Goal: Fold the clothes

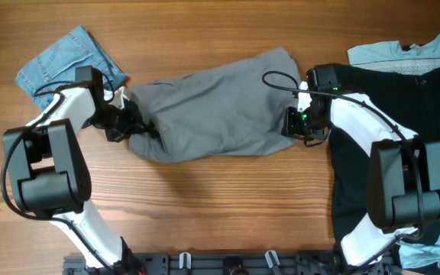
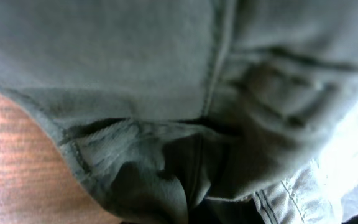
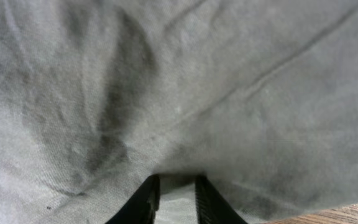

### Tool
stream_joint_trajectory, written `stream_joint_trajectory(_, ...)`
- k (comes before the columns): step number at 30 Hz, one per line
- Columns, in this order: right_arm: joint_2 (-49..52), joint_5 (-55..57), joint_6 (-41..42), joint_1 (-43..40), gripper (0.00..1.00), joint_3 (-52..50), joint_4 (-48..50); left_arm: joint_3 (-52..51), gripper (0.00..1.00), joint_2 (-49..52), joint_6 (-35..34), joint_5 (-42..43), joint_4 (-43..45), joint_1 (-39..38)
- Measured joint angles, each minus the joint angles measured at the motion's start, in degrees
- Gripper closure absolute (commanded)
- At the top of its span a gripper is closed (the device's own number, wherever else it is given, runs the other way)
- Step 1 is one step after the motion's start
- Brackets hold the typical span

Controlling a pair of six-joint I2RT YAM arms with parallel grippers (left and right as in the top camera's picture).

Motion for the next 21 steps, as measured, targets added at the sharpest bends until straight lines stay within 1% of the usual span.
stream_joint_trajectory(1,0.0,0.0,0.0,0.0,0.81,0.0,-0.2,0.6,0.96,0.1,0.0,-0.2,-2.2,0.3)
stream_joint_trajectory(3,0.0,0.0,0.0,0.0,0.81,0.0,-2.3,3.0,0.96,0.5,-0.1,-3.0,-10.3,1.5)
stream_joint_trajectory(4,0.0,0.0,0.0,0.0,0.81,0.0,-2.8,5.5,0.96,0.5,-0.1,-5.1,-15.1,2.5)
stream_joint_trajectory(6,0.0,0.0,-0.2,0.0,0.81,0.0,-3.4,10.5,0.96,0.4,0.0,-8.5,-20.8,3.6)
stream_joint_trajectory(8,0.0,0.0,-0.6,0.0,0.81,0.0,-3.5,19.4,0.96,0.2,0.0,-12.3,-28.0,4.1)
stream_joint_trajectory(11,-0.7,0.0,-1.1,0.0,0.81,0.0,-3.6,33.6,0.96,-1.1,0.2,-16.2,-35.4,3.1)
stream_joint_trajectory(13,-1.9,0.2,-1.2,0.0,0.80,0.0,-3.4,40.5,0.96,-2.3,0.2,-17.8,-37.7,1.4)
stream_joint_trajectory(15,-3.0,0.2,-1.2,0.0,0.80,0.0,-3.1,44.2,0.96,-3.4,0.1,-18.9,-37.6,-1.3)
stream_joint_trajectory(17,-3.4,0.2,-1.2,0.0,0.80,0.0,-3.0,45.2,0.96,-4.0,-0.5,-19.7,-36.8,-5.2)
stream_joint_trajectory(21,-3.4,0.2,-1.2,0.0,0.80,0.0,-3.0,45.2,0.96,-2.6,-2.4,-20.3,-33.9,-15.6)
